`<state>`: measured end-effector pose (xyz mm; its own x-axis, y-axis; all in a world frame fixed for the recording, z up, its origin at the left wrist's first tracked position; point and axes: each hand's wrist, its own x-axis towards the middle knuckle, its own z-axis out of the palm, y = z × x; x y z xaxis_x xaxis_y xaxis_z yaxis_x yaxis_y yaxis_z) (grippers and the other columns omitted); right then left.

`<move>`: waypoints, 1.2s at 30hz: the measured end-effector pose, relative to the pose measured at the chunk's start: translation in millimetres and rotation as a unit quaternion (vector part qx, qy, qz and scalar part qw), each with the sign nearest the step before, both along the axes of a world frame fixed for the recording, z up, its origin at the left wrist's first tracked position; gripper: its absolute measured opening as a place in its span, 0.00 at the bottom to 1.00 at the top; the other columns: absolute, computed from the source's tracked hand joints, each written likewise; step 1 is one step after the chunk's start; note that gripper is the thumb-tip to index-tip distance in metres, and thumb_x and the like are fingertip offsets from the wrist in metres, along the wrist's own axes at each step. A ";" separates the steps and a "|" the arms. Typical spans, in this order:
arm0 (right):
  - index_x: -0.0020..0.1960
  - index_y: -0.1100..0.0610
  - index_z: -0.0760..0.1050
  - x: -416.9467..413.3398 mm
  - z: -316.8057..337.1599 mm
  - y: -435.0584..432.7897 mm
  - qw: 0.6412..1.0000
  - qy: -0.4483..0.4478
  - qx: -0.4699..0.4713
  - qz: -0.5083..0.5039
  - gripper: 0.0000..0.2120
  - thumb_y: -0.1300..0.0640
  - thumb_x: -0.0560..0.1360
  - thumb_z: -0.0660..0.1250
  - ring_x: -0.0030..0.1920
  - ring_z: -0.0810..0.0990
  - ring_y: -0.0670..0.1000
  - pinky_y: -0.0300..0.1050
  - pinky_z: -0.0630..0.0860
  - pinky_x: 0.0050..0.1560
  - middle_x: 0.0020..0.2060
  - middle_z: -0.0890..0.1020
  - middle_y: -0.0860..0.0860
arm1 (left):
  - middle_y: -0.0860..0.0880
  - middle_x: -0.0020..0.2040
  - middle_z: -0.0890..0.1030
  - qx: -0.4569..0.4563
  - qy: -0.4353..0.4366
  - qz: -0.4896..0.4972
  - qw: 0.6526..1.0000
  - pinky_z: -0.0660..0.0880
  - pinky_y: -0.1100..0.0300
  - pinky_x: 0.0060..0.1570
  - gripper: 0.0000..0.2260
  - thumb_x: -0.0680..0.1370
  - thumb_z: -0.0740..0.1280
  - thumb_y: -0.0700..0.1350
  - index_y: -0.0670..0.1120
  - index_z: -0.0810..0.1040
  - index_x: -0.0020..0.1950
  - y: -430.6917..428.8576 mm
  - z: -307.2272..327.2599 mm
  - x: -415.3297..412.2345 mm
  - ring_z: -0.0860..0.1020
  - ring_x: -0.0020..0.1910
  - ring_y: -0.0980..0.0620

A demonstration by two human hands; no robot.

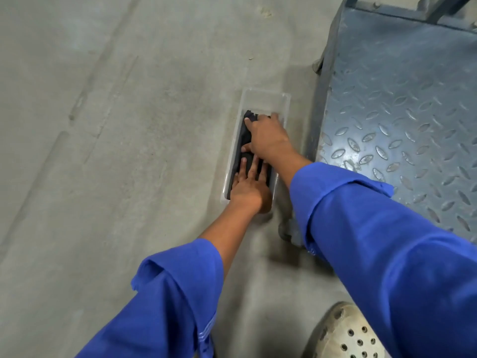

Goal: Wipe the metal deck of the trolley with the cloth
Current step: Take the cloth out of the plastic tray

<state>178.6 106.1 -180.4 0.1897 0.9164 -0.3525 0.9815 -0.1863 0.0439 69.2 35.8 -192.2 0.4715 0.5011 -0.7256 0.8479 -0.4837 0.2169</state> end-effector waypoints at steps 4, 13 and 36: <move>0.73 0.54 0.76 6.4 10.0 1.6 0.997 0.062 0.017 -0.040 0.31 0.41 0.75 0.76 0.66 0.76 0.63 0.53 0.75 0.63 0.64 0.77 0.61 | 0.51 0.84 0.27 0.016 -0.013 0.020 1.000 0.40 0.45 0.84 0.42 0.85 0.60 0.41 0.48 0.31 0.86 -3.3 3.5 0.1 0.30 0.84 0.42; 0.62 0.57 0.84 -1.4 15.7 -5.5 0.993 0.066 0.068 -0.064 0.13 0.54 0.80 0.72 0.59 0.82 0.63 0.51 0.79 0.56 0.57 0.84 0.59 | 0.50 0.87 0.34 0.045 -0.036 0.019 0.998 0.48 0.44 0.84 0.41 0.84 0.63 0.39 0.45 0.36 0.87 -2.9 2.9 2.0 0.36 0.86 0.39; 0.75 0.42 0.74 35.5 67.2 19.3 0.900 -0.095 -0.180 0.386 0.25 0.46 0.79 0.73 0.66 0.78 0.57 0.44 0.69 0.55 0.83 0.63 0.51 | 0.52 0.86 0.34 0.055 -0.013 -0.068 0.996 0.48 0.45 0.85 0.40 0.84 0.59 0.34 0.49 0.36 0.87 9.1 -7.3 -2.0 0.36 0.85 0.38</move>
